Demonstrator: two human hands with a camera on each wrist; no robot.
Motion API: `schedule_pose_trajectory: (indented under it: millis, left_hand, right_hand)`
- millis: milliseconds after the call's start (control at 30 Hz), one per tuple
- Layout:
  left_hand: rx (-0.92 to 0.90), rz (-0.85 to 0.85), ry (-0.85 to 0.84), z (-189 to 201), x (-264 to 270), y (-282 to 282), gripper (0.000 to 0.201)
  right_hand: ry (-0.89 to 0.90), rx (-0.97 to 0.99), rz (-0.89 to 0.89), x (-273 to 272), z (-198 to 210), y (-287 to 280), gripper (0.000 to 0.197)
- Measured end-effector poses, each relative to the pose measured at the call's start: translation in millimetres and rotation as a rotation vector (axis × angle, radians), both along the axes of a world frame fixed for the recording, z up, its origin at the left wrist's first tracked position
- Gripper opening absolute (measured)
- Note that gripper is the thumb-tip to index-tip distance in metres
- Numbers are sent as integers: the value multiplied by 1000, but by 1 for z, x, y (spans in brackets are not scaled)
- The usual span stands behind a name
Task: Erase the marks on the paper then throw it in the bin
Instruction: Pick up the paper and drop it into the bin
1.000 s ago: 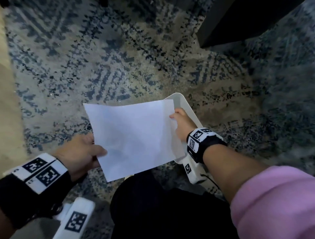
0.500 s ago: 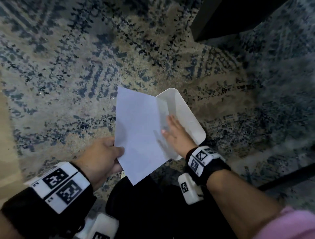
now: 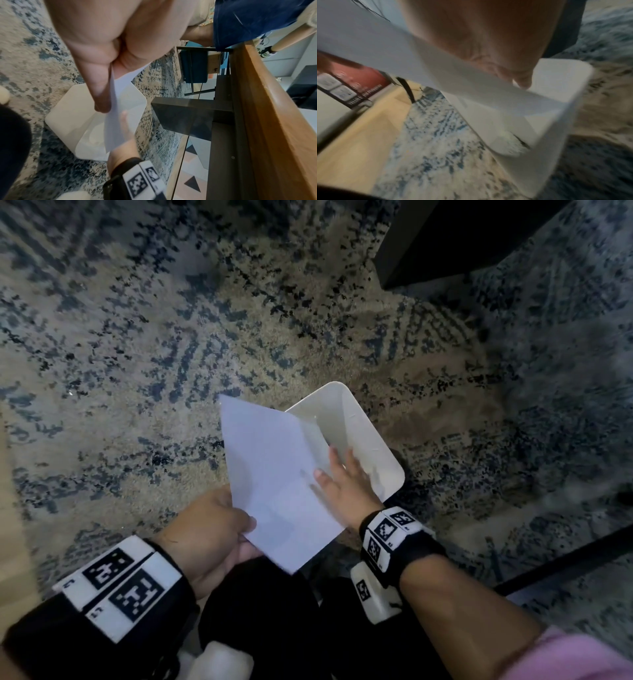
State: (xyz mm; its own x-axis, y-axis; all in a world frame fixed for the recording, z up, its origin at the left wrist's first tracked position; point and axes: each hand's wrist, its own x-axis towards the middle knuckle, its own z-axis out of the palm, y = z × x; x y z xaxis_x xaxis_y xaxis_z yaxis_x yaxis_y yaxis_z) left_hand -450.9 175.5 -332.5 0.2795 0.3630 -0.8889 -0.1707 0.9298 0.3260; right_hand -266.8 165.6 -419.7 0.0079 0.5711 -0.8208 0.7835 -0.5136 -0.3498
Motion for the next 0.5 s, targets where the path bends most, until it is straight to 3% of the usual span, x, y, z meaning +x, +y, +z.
schedule_pose_trajectory:
  millis: [100,167,233,300,367,500]
  left_hand:
    - [0,23,14,-2,6,4,40]
    - [4,29,17,-2,9,5,42]
    - [0,39,22,-2,7,5,43]
    - [-11,44,13,0,3,4,42]
    - [-18,46,16,0,1,4,41]
    - [-4,57,13,1,4,5,44]
  right_hand:
    - [313,266,98,-34,29,0,66]
    - [451,297,149,-51,32,-15,58]
    - [402,174,66,-40,16,-22,53]
    - [175,6,20,-16,0,-21,55]
    - [62,19,18,-2,-2,-13,59]
    - [392,283,113,-37,25,1,63]
